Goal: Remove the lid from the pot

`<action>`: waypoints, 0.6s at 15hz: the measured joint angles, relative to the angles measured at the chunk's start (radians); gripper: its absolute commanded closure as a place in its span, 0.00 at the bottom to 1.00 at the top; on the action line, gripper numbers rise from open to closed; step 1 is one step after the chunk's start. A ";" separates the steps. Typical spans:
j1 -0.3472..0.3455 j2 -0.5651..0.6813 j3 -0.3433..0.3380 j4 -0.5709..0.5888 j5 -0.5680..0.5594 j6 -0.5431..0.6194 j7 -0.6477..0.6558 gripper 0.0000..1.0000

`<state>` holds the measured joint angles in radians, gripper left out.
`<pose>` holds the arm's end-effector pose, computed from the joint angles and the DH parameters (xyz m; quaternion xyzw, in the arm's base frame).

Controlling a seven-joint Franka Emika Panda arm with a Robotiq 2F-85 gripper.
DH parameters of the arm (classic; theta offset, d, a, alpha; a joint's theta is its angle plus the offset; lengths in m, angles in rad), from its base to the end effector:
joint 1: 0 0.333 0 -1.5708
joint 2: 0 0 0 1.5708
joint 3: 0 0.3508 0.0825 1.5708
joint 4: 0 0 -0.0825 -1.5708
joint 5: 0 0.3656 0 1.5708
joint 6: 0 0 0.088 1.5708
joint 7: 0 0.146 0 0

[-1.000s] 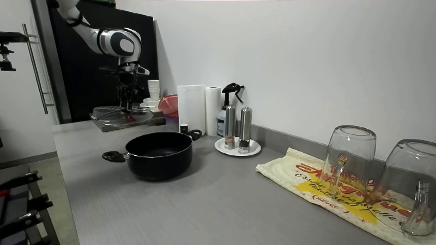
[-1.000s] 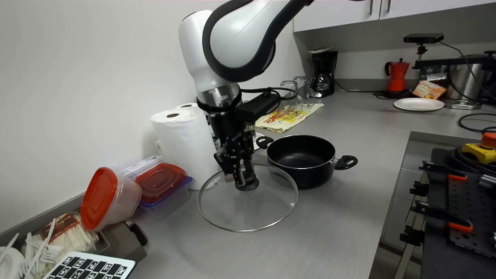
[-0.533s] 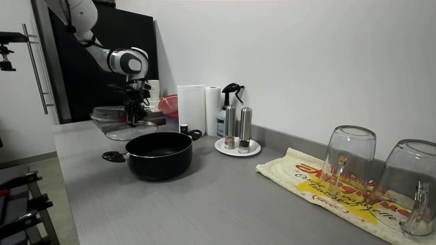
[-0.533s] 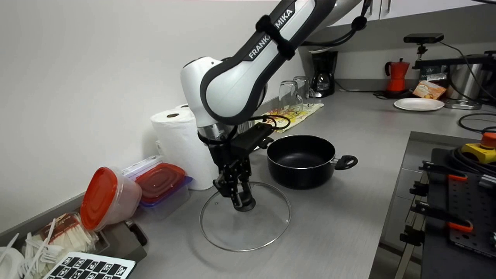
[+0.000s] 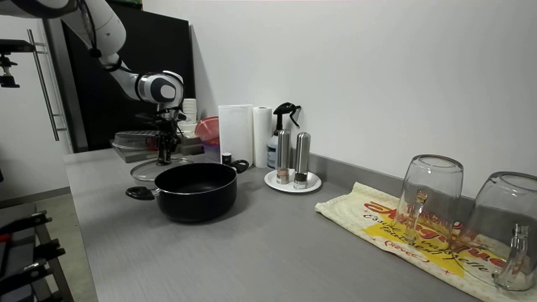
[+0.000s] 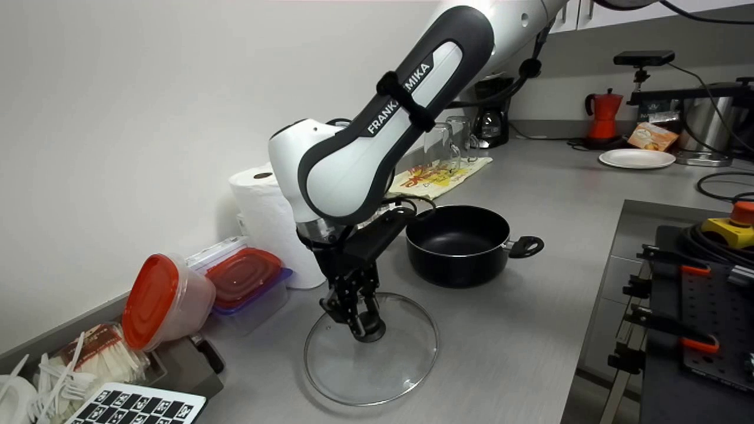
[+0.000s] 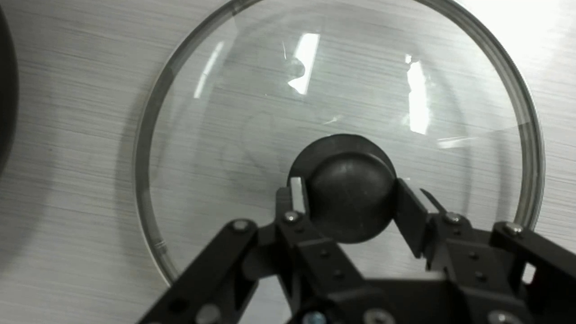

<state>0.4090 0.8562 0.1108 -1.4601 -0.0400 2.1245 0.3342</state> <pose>0.6173 0.3360 0.1556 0.9913 0.0893 -0.0961 0.0136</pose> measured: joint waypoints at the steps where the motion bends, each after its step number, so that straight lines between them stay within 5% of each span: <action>1: 0.008 0.011 -0.004 0.007 -0.005 0.000 0.003 0.75; 7: 0.038 0.050 -0.023 0.037 -0.028 0.000 0.013 0.75; 8: 0.040 0.051 -0.025 0.039 -0.028 0.000 0.014 0.53; 9: 0.041 0.052 -0.025 0.041 -0.028 -0.001 0.014 0.50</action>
<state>0.4502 0.9081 0.0856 -1.4187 -0.0684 2.1240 0.3477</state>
